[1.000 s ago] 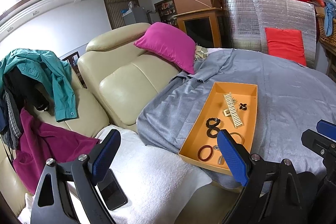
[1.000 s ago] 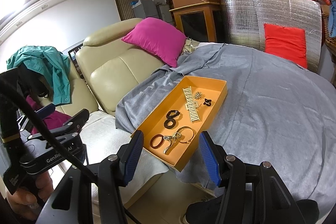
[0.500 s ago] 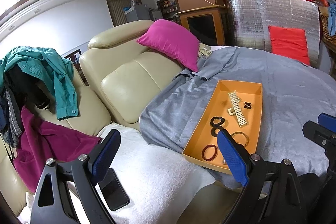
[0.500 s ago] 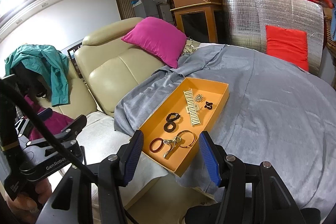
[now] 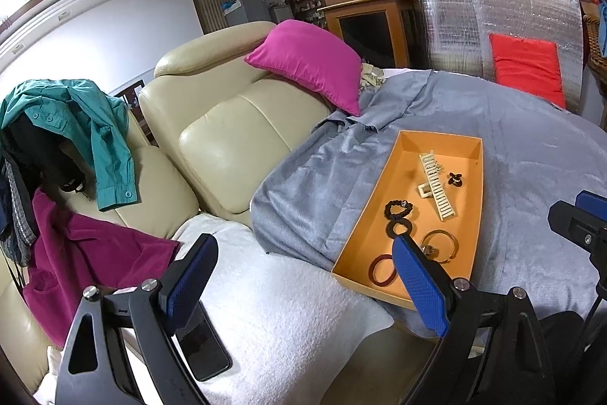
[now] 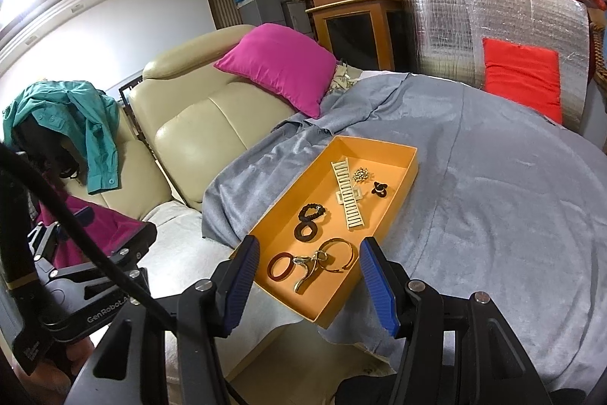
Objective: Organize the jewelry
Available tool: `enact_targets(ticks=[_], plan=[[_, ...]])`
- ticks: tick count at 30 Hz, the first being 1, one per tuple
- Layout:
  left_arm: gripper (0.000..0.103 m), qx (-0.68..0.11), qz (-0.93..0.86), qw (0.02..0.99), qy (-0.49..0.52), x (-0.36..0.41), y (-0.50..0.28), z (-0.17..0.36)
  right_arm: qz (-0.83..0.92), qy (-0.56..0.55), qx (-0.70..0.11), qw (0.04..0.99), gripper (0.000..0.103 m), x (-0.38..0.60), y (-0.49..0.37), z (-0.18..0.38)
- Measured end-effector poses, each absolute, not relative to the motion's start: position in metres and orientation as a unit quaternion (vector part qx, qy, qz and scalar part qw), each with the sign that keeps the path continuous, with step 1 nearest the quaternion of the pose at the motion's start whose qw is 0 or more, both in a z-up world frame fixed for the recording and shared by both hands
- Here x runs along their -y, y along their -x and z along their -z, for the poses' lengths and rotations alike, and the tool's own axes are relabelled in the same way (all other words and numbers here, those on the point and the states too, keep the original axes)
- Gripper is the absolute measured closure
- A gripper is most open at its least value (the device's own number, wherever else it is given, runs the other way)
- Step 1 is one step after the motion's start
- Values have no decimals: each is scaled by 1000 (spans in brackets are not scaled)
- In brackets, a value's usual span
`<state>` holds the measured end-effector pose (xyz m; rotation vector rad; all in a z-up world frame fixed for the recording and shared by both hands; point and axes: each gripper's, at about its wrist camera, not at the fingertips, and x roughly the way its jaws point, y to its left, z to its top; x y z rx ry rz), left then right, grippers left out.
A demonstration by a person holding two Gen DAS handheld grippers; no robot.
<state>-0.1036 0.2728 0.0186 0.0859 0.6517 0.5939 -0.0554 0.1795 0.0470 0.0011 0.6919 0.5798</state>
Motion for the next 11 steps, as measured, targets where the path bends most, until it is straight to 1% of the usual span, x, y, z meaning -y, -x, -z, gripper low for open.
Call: enact_targets(ticks=[8,11], plan=[[10,-323,-282,903,-42,-274,89,-12,-279,-11,-345,896,44,-176,35,-38],[10,-336,-253,906,-56,-254,68,-6,-265,-29,-347,899,44,-155,20,-36]])
